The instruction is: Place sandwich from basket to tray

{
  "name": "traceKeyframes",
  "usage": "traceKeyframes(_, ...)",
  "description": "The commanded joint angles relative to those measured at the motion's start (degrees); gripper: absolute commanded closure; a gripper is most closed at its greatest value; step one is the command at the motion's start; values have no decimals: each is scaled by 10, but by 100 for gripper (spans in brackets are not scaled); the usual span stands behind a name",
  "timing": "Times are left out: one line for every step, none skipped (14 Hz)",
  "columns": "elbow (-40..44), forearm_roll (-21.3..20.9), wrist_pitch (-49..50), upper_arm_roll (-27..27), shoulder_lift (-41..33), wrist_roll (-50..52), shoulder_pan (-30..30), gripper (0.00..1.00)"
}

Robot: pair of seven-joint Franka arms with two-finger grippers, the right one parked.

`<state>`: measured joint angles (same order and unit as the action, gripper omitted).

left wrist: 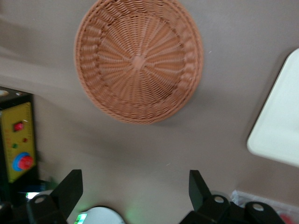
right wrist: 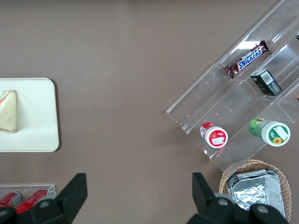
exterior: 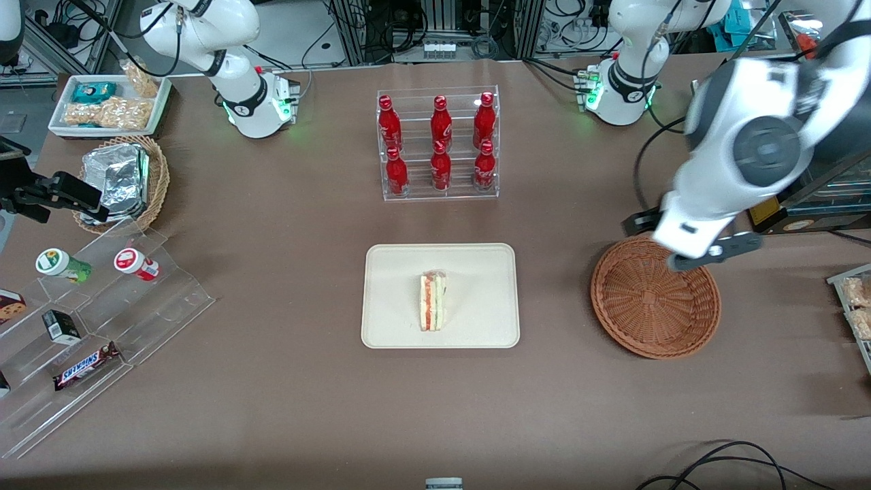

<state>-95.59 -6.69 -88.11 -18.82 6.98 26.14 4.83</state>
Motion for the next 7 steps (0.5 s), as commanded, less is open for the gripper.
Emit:
traceKeyframes(-15, 17, 16, 70, -53, -114, -23, 0)
traceKeyframes(-12, 17, 15, 98, -63, -154, -30, 0)
traceKeyframes(-3, 18, 14, 126, -71, -191, -41, 0)
traceKeyframes(8, 25, 13, 149, -72, -221, -45, 0)
traceKeyframes(20, 46, 12, 168, -74, -237, -48, 0)
traceKeyframes(29, 65, 8, 193, -77, -242, -55, 0)
traceKeyframes(31, 77, 2, 214, -81, -247, -63, 0)
